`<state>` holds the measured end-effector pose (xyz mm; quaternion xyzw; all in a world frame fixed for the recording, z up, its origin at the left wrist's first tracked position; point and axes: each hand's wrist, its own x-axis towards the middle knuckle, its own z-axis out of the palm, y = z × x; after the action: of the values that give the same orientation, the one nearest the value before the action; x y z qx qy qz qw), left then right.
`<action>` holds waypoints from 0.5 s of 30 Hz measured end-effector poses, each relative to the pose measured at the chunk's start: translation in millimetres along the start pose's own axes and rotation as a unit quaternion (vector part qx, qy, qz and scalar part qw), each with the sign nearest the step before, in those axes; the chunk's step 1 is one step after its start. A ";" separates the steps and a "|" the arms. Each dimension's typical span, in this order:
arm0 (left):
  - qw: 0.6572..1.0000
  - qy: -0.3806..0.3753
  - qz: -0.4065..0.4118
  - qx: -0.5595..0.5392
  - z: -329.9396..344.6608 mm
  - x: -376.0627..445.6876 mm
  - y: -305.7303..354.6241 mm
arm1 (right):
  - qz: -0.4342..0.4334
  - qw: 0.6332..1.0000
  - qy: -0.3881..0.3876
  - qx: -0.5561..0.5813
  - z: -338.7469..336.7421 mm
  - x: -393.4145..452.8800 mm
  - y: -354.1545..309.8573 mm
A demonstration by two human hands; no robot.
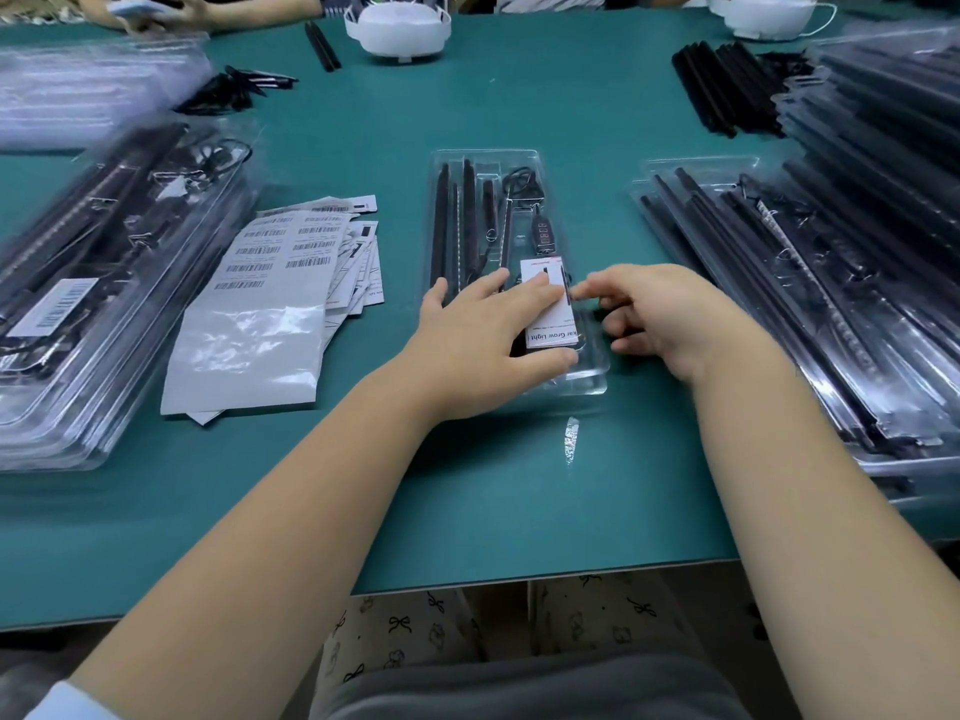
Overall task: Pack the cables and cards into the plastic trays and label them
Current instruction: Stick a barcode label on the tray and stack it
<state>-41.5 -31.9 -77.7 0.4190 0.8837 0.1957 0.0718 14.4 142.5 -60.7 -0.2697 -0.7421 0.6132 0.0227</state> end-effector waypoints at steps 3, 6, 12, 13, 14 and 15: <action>1.000 0.001 -0.002 0.012 0.6 0.7 1.2 | 0.010 0.997 0.066 -0.041 7.1 2.9 1.9; 1.000 -0.005 -0.002 0.016 -0.6 1.0 2.4 | 0.007 0.994 0.091 -0.058 9.3 3.3 2.6; 0.998 -0.023 0.005 0.054 -0.6 1.2 3.3 | 0.010 0.987 0.029 -0.158 6.2 5.6 -6.5; 0.998 -0.026 0.005 0.061 -0.4 1.1 3.4 | 0.014 0.987 0.034 -0.155 5.2 7.9 -7.9; 0.997 -0.032 0.003 0.064 -0.5 0.7 3.6 | 0.020 0.989 0.043 -0.138 4.5 10.6 -8.6; 0.997 -0.039 0.001 0.068 -0.5 0.2 4.1 | 0.028 0.992 0.055 -0.106 4.6 13.5 -8.7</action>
<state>-38.9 -29.5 -75.5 0.4309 0.8912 0.1191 0.0773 -2.0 143.2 -57.8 -0.3245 -0.7928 0.5156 0.0174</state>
